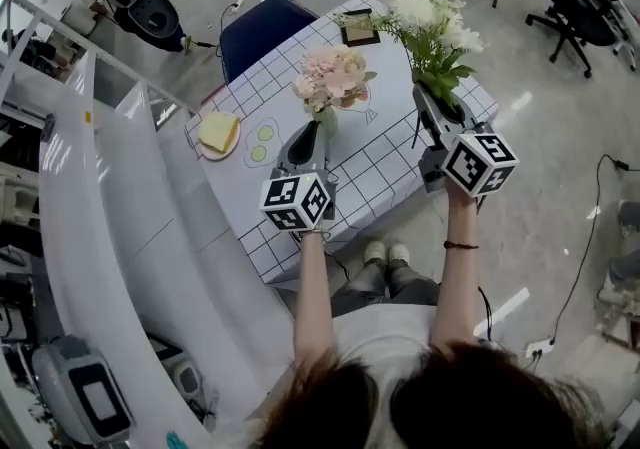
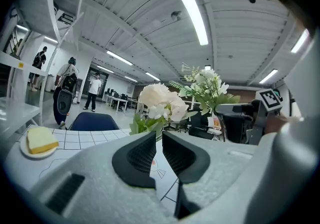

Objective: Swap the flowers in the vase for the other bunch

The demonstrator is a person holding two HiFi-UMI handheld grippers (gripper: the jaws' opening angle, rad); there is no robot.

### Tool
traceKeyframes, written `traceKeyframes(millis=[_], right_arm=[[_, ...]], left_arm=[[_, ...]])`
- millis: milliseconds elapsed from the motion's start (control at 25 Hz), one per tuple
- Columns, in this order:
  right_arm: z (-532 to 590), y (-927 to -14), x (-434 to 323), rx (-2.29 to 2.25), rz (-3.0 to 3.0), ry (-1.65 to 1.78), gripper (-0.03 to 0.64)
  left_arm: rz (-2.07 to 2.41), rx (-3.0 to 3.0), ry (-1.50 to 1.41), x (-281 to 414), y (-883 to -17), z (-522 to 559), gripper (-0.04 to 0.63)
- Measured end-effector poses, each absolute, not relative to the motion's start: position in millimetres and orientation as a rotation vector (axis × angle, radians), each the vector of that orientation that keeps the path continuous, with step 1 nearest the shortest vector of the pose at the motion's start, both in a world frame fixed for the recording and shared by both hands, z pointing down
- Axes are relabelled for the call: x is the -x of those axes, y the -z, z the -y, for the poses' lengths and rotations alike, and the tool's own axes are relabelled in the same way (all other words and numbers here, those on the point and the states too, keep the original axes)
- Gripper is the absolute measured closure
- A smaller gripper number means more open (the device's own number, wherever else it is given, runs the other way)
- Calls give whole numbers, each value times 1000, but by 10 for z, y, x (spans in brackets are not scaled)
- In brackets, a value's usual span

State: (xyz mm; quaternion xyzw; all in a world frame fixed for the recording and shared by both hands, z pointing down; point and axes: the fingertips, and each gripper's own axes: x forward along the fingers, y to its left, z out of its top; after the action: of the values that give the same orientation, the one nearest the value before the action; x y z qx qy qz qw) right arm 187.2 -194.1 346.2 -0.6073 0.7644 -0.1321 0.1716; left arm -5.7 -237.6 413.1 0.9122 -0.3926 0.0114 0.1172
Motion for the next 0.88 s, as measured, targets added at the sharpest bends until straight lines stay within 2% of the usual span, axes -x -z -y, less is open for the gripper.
traceKeyframes(millis=[600,880], right_arm=[[1962,-3605,-1874,1799,-2080,381,561],[2004,-3657,-1830,1813,-2075,359,562]], left_arm=[[1058,-2685,-56,19,-4400,2613,560],[1044,-2696,-54,12,-4512,2706,499]])
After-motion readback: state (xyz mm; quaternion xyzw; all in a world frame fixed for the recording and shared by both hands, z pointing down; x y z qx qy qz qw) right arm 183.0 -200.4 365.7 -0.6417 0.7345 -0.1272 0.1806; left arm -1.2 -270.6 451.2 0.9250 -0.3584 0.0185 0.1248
